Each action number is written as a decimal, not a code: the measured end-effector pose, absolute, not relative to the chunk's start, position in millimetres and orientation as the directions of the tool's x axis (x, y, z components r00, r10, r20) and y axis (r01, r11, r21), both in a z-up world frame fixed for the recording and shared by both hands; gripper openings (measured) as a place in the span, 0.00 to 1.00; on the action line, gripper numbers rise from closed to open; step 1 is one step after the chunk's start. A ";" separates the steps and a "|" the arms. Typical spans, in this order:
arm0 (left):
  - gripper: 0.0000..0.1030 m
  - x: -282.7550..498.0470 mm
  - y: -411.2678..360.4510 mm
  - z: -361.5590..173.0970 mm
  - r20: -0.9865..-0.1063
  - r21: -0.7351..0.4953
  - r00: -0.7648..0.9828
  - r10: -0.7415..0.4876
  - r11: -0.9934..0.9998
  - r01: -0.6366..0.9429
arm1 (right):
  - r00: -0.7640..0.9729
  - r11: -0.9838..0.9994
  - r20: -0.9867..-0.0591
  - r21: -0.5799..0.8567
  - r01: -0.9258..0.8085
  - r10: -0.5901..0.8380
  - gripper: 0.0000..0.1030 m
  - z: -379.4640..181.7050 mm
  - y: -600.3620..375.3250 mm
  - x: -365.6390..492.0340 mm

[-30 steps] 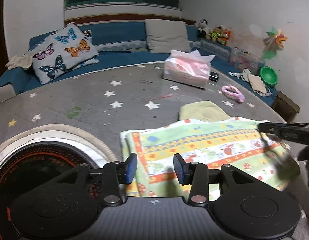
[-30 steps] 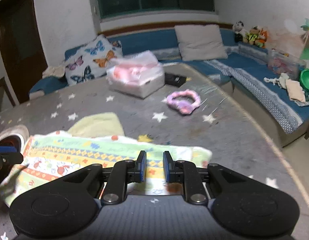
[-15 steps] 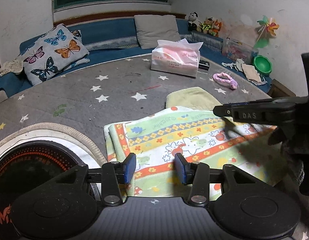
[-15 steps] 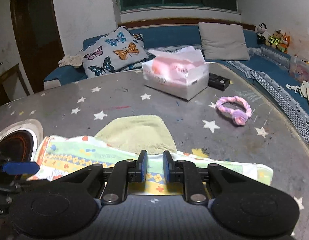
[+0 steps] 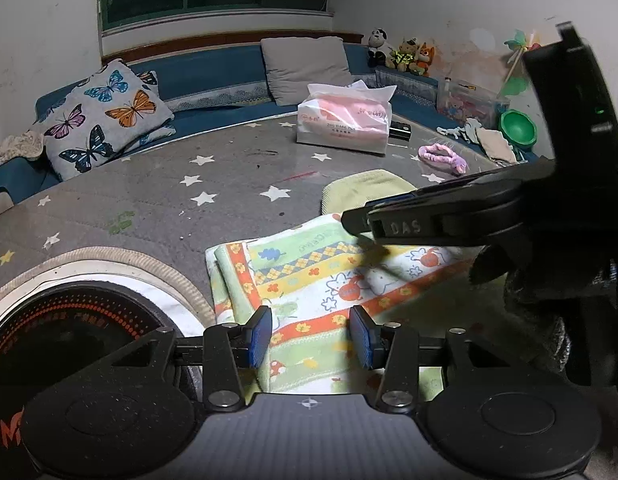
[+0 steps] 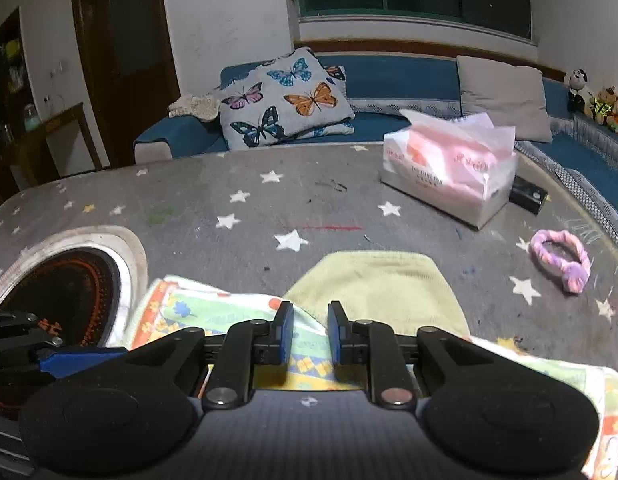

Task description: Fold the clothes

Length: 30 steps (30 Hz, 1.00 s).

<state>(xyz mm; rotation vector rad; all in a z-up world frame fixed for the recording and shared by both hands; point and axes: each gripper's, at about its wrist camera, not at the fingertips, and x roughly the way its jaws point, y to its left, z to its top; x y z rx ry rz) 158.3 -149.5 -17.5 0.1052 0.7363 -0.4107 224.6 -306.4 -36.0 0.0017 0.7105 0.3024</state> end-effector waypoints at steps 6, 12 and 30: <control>0.45 157.3 -141.9 -17.5 -0.671 -0.055 0.671 -0.315 0.924 0.379 | 0.710 0.957 -0.648 0.115 -0.266 0.275 0.19 -27.3 -315.9 203.3; 0.45 146.0 -137.1 -16.6 -0.664 -0.050 0.676 -0.319 0.921 0.386 | 0.695 0.961 -0.672 0.092 -0.262 0.254 0.20 -24.7 -338.1 151.0; 0.48 113.6 -160.0 -12.6 -0.638 0.013 0.692 -0.337 0.894 0.448 | 0.763 0.965 -0.594 0.104 -0.239 0.253 0.27 -23.0 -341.6 76.9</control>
